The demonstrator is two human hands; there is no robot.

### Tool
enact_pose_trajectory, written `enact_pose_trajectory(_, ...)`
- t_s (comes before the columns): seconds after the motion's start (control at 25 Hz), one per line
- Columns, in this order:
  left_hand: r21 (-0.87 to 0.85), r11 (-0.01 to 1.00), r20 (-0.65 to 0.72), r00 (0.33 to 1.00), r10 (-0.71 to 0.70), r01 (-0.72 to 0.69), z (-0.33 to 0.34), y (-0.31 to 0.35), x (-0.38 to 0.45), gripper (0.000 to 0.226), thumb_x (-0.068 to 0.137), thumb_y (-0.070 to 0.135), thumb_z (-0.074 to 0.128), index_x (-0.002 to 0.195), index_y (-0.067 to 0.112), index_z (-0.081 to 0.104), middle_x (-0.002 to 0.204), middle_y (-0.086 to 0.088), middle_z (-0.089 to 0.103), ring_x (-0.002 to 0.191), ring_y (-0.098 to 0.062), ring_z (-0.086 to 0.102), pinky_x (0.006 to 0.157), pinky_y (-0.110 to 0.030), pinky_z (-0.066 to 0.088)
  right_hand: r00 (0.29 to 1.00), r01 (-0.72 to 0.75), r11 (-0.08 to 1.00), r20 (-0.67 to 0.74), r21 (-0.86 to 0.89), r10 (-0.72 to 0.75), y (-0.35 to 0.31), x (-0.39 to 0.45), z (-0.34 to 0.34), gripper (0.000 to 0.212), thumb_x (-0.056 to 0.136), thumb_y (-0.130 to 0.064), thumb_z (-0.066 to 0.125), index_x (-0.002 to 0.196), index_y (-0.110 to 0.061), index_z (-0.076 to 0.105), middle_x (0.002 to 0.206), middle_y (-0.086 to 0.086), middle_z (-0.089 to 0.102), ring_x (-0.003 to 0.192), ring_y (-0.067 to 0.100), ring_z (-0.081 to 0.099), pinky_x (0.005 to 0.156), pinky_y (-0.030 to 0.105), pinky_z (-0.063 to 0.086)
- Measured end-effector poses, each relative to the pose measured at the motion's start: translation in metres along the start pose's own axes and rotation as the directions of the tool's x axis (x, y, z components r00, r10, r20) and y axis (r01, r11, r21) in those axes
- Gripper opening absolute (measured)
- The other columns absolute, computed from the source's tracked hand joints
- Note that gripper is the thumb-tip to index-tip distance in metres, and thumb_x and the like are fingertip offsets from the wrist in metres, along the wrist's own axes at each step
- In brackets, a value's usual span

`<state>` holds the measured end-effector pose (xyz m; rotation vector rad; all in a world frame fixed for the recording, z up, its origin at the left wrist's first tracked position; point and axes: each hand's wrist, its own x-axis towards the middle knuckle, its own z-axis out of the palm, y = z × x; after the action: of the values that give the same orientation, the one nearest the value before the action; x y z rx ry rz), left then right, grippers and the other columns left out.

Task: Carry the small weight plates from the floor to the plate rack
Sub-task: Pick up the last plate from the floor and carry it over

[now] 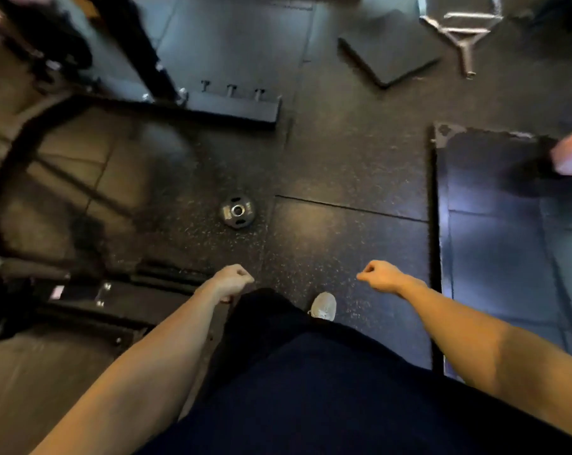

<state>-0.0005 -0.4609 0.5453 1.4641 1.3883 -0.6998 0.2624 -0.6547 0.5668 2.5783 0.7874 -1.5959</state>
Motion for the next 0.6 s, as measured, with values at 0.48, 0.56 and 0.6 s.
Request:
enact_pose_trajectory(0.48,-0.577,0.790,0.062,0.976,-0.211,0.207,-0.142,0.000,0.128,0.021,0.096,0.034,0.049,0.109,0.018,0.054,0.089,-0.004,0.056,0.076,-0.019,0.052,0.071,-0.031,0.044,0.966,0.244,0.868,0.184,-0.432,-0.180,-0.295,0.193,-0.097,0.037,0.095,-0.028,0.053,0.112,0.003,0.061,0.113,0.023,0.066,0.086,0.023,0.055,0.084,0.036,0.045)
enact_pose_trajectory(0.56,-0.614,0.758,0.075,0.972,-0.221,0.220,-0.154,0.005,0.148,0.016,0.096,0.031,0.049,0.102,0.018,0.053,0.082,-0.003,0.053,0.065,-0.016,0.048,0.057,-0.027,0.039,0.964,0.244,0.873,0.206,-0.423,-0.169,-0.325,0.221,-0.100,0.035,0.095,-0.030,0.053,0.115,-0.002,0.058,0.116,0.020,0.064,0.092,0.024,0.055,0.087,0.038,0.045)
enact_pose_trajectory(0.6,-0.632,0.739,0.085,0.969,-0.234,0.234,-0.158,0.006,0.164,0.013,0.095,0.031,0.050,0.098,0.018,0.052,0.080,-0.003,0.052,0.062,-0.015,0.046,0.053,-0.026,0.037,0.963,0.246,0.863,0.215,-0.441,-0.164,-0.342,0.243,-0.101,0.034,0.094,-0.030,0.054,0.115,-0.004,0.058,0.118,0.018,0.063,0.097,0.026,0.057,0.089,0.038,0.045)
